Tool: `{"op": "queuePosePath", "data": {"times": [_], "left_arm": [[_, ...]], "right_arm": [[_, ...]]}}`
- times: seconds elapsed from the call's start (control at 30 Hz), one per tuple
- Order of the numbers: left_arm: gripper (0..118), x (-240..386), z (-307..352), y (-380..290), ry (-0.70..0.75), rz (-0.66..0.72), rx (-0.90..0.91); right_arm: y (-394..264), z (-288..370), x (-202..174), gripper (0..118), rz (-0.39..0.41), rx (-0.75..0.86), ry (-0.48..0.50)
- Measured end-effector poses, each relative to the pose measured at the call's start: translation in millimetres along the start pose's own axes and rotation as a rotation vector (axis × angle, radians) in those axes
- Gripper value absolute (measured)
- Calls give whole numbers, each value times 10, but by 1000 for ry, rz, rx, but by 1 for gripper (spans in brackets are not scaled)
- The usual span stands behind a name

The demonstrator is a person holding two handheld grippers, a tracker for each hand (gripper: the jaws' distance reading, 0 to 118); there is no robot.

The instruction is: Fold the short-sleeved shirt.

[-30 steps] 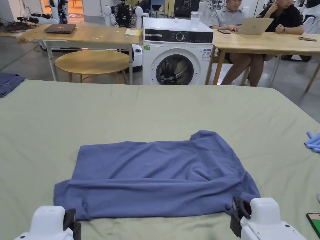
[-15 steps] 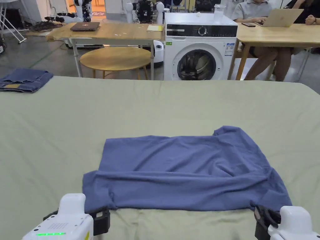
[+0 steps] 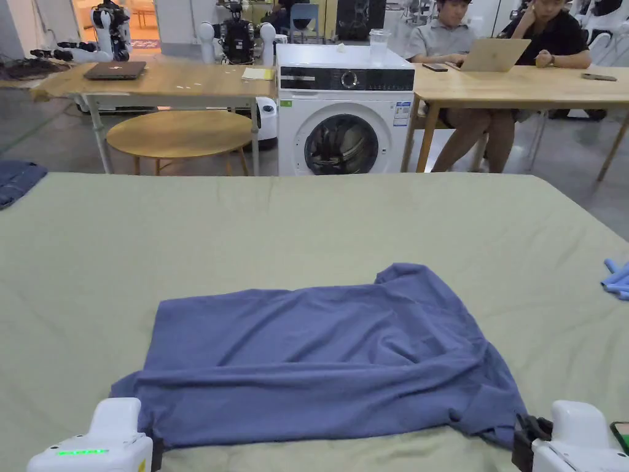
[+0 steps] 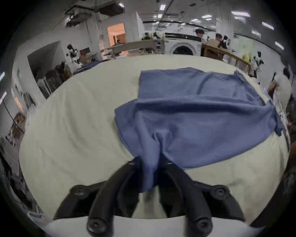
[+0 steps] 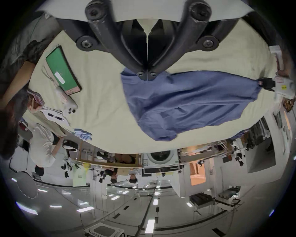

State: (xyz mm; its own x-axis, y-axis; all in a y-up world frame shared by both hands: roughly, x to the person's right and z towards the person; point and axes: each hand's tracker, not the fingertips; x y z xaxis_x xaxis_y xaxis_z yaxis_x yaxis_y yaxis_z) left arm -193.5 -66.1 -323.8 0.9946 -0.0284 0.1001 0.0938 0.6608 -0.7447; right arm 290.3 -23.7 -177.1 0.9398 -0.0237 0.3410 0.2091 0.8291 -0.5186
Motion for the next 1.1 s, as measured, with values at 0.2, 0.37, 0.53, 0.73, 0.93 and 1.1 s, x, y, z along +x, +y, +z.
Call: {"op": "queuePosePath", "data": {"times": [0.2,0.37,0.53,0.73,0.93,1.1], "left_arm": [[6,-37,162,137,1,-13,25],[5,-41,192,178,7,-30,31],[4,-91,240,166,15,-45,24],[4,-119,812,270,-7,-65,104],[4,-299,1347,72,-32,-98,144],[4,-506,1494,-299,-59,-54,91]], "right_arm": [[88,-659,136,118,-27,-140,47],[76,-950,84,5,-5,-260,13],[176,-679,231,5,-69,-210,63],[418,29,340,5,-115,-83,100],[451,687,355,5,-49,-31,117],[212,979,396,5,-47,-73,135]]}}
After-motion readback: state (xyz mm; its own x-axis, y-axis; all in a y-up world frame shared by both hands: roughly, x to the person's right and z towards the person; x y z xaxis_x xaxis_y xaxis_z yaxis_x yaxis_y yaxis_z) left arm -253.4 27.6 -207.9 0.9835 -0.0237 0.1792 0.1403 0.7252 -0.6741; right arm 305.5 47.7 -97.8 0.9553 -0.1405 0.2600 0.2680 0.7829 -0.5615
